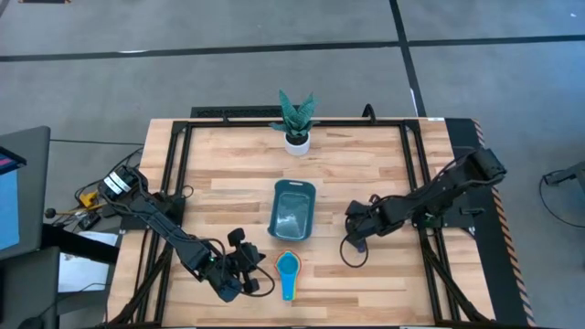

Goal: Nest measuring cups in basket
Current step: Stack the dark blue measuring cup on top of the light blue measuring cup, then put the stacked colored measuring cups into the blue bin

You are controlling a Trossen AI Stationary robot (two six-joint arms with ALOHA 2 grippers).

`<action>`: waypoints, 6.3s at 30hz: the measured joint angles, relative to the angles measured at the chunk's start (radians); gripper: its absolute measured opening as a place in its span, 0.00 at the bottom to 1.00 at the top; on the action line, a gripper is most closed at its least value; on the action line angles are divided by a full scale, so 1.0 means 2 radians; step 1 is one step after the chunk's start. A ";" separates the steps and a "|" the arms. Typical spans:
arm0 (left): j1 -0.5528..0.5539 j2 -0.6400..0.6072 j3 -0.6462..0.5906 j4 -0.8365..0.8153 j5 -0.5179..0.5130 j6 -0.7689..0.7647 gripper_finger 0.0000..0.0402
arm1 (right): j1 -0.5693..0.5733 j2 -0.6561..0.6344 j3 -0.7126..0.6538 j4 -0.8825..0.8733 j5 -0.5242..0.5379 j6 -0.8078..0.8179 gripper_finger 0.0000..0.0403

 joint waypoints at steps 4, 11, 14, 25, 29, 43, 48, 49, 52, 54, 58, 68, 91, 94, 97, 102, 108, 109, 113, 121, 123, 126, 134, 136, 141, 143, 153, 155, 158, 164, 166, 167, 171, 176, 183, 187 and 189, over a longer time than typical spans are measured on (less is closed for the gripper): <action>0.001 0.000 0.000 0.000 0.000 0.001 0.00 | 0.000 0.020 0.002 0.001 0.004 -0.004 0.38; 0.008 0.000 0.000 0.000 0.004 0.005 0.00 | 0.000 -0.006 -0.002 0.015 -0.007 0.000 0.11; 0.014 0.000 0.000 0.004 0.008 0.005 0.00 | 0.009 -0.030 0.011 0.052 -0.005 0.004 0.03; 0.022 0.000 0.000 0.003 0.010 -0.001 0.00 | 0.052 -0.012 0.115 0.072 0.027 -0.069 0.04; 0.022 0.000 0.000 0.000 0.010 -0.001 0.00 | 0.042 -0.011 0.142 -0.036 0.040 -0.088 0.11; 0.022 0.003 0.000 -0.026 0.011 0.012 0.00 | -0.065 -0.011 0.099 -0.067 -0.067 -0.240 0.45; 0.022 0.003 0.000 -0.029 0.010 0.012 0.00 | -0.083 -0.011 0.074 -0.030 -0.083 -0.262 0.45; 0.022 0.003 0.000 -0.030 0.010 0.013 0.00 | -0.085 -0.011 0.070 -0.028 -0.085 -0.262 0.44; 0.024 0.003 0.000 -0.041 0.009 0.006 0.00 | -0.091 -0.011 0.059 -0.012 -0.087 -0.263 0.39; 0.025 0.003 0.000 -0.041 0.009 0.004 0.00 | -0.094 -0.011 0.051 0.002 -0.090 -0.263 0.36; 0.029 0.004 0.000 -0.041 0.010 0.003 0.00 | -0.103 -0.011 0.034 0.024 -0.094 -0.265 0.31; 0.034 0.004 0.000 -0.043 0.009 0.012 0.00 | -0.120 -0.003 0.030 0.041 -0.106 -0.297 0.22; 0.052 0.004 0.000 -0.039 0.027 0.005 0.00 | -0.121 -0.003 0.030 0.056 -0.120 -0.287 0.27; 0.052 0.004 0.000 -0.039 0.027 0.005 0.00 | -0.119 -0.003 0.030 0.059 -0.120 -0.287 0.28; 0.052 0.004 0.000 -0.035 0.027 0.005 0.00 | -0.120 -0.003 0.023 0.087 -0.120 -0.287 0.26; 0.052 0.004 0.000 -0.028 0.032 0.004 0.00 | -0.123 -0.002 -0.006 0.120 -0.131 -0.263 0.19; 0.052 0.004 0.000 -0.027 0.041 0.000 0.00 | -0.114 -0.002 -0.008 0.126 -0.131 -0.229 0.04; 0.052 0.004 0.000 -0.028 0.041 0.000 0.00 | -0.112 -0.002 -0.008 0.128 -0.131 -0.215 0.03; 0.052 0.004 0.000 -0.028 0.041 -0.006 0.00 | -0.094 -0.004 -0.008 0.146 -0.130 -0.136 0.04; 0.051 0.004 0.000 -0.030 0.036 -0.021 0.00 | -0.017 -0.007 0.046 0.194 -0.107 -0.008 0.02; 0.052 0.004 0.000 -0.032 0.035 -0.021 0.00 | 0.002 -0.007 0.071 0.194 -0.089 0.003 0.02; 0.052 0.004 0.000 -0.032 0.027 -0.021 0.00 | 0.025 -0.006 0.105 0.194 -0.053 0.012 0.01; 0.052 0.004 0.000 -0.033 0.024 -0.021 0.00 | 0.031 0.097 0.211 0.189 -0.041 0.011 0.01; 0.050 0.004 0.000 -0.033 0.024 -0.021 0.00 | 0.031 0.118 0.239 0.187 -0.041 0.006 0.01; 0.041 0.004 0.000 -0.035 0.024 -0.022 0.00 | 0.031 0.151 0.287 0.173 -0.042 0.028 0.04; 0.038 0.004 0.000 -0.036 0.023 -0.024 0.00 | 0.030 0.162 0.300 0.179 -0.051 0.043 0.05; 0.034 0.004 0.000 -0.038 0.023 -0.034 0.00 | 0.032 0.187 0.307 0.169 -0.059 0.083 0.05; 0.034 0.004 0.000 -0.037 0.023 -0.034 0.00 | 0.032 0.187 0.307 0.170 -0.053 0.082 0.08; 0.033 0.004 0.000 -0.037 0.024 -0.035 0.00 | 0.033 0.187 0.308 0.179 -0.053 0.081 0.12; 0.029 0.004 0.000 -0.036 0.023 -0.035 0.00 | 0.035 0.199 0.308 0.174 -0.054 0.086 0.19; 0.028 0.004 0.000 -0.036 0.023 -0.035 0.00 | 0.037 0.198 0.307 0.177 -0.055 0.087 0.20; 0.028 0.004 0.000 -0.036 0.024 -0.035 0.00 | 0.038 0.198 0.309 0.178 -0.055 0.087 0.21; 0.027 0.004 0.000 -0.036 0.024 -0.035 0.00 | 0.036 0.201 0.307 0.163 -0.061 0.082 0.22; 0.026 0.004 0.000 -0.034 0.024 -0.039 0.00 | 0.034 0.192 0.307 0.162 -0.065 0.045 0.22; 0.022 0.004 0.000 -0.020 0.037 -0.060 0.00 | 0.040 0.145 0.308 0.140 -0.064 -0.022 0.22; 0.016 0.004 0.000 0.001 0.040 -0.056 0.00 | 0.051 0.120 0.307 0.098 -0.062 -0.039 0.27; 0.012 0.004 0.000 0.005 0.040 -0.057 0.00 | 0.057 0.107 0.295 0.076 -0.049 -0.036 0.32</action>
